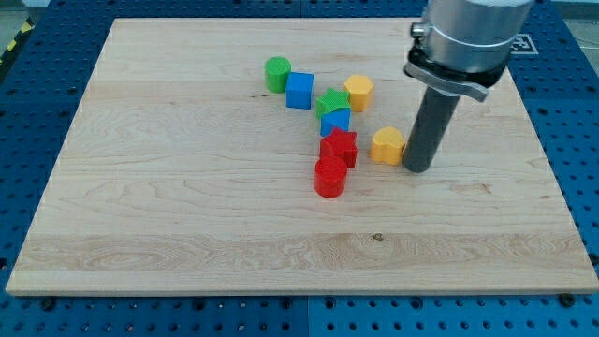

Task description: Move your arm bottom left to the red circle

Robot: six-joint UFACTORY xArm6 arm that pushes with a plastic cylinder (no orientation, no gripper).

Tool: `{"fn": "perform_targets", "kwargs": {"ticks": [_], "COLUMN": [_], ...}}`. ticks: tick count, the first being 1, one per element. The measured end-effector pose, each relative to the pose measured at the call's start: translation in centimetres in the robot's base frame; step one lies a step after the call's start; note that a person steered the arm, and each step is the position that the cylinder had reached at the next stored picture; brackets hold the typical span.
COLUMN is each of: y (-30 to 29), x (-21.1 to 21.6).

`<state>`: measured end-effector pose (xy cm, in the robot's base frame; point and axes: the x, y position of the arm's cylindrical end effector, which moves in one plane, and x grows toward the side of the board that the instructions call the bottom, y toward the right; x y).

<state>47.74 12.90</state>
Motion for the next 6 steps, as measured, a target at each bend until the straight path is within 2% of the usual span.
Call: {"fn": "perform_targets", "kwargs": {"ticks": [1,3,4,6], "y": [-0.1,-4.8,-3.9,-2.9], "x": [-0.2,-0.2,-0.2,7.8]}}
